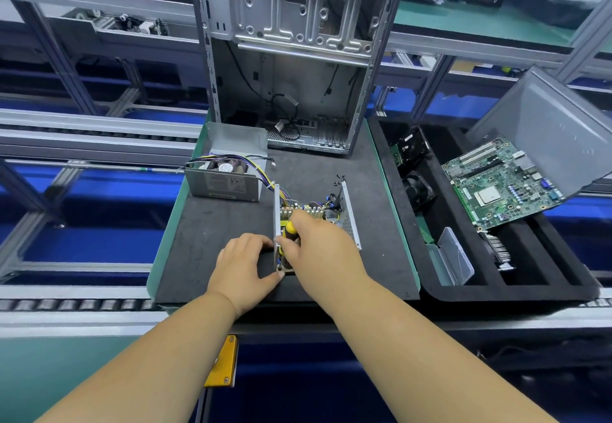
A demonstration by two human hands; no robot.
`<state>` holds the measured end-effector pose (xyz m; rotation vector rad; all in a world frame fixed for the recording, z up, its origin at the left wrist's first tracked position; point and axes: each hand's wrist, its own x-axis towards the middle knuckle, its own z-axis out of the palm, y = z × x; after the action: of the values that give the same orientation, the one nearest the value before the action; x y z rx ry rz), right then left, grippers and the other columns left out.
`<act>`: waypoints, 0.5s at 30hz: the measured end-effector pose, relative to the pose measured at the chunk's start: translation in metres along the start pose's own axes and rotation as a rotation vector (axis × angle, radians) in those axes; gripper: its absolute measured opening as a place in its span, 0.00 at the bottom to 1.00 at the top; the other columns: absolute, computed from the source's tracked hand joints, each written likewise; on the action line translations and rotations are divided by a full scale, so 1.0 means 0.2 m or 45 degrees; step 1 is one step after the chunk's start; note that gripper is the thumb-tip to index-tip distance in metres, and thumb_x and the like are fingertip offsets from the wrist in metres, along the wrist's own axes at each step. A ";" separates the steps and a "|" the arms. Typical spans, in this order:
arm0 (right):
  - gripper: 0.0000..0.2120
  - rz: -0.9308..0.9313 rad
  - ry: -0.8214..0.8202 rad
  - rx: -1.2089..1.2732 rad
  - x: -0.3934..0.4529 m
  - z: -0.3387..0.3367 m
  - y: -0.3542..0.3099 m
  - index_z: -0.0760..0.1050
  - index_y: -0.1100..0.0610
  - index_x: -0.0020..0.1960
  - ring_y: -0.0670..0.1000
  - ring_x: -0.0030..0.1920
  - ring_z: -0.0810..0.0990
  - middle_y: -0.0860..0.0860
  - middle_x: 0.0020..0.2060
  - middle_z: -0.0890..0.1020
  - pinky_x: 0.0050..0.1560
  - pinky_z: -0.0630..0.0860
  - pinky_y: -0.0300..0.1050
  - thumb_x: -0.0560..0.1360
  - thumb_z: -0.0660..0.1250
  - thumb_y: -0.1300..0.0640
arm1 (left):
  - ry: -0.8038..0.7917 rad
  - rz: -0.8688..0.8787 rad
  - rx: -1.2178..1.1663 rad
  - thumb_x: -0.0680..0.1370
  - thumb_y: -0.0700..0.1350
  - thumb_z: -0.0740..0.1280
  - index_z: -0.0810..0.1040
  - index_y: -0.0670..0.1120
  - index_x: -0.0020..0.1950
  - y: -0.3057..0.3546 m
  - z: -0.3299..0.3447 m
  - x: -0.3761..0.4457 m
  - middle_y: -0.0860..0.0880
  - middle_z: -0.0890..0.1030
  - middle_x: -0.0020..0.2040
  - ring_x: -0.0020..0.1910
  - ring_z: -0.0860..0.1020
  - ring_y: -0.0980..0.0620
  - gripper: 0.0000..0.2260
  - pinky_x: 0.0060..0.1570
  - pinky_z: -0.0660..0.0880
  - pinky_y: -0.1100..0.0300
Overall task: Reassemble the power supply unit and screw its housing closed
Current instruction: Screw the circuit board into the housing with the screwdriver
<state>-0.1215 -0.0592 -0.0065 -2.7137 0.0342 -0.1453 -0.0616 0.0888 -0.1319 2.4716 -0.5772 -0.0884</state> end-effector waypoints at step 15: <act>0.09 0.084 0.299 0.474 -0.17 -0.19 0.14 0.70 0.50 0.44 0.48 0.34 0.74 0.45 0.30 0.76 0.35 0.71 0.41 0.77 0.68 0.47 | 0.037 -0.442 -0.894 0.78 0.39 0.68 0.77 0.56 0.58 0.06 -0.28 -0.14 0.55 0.81 0.55 0.56 0.78 0.59 0.14 0.59 0.71 0.64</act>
<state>-0.1586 -0.0980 0.0125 -2.3099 0.1492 -0.4072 -0.0809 0.1218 -0.0819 1.8505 -0.0646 -0.3306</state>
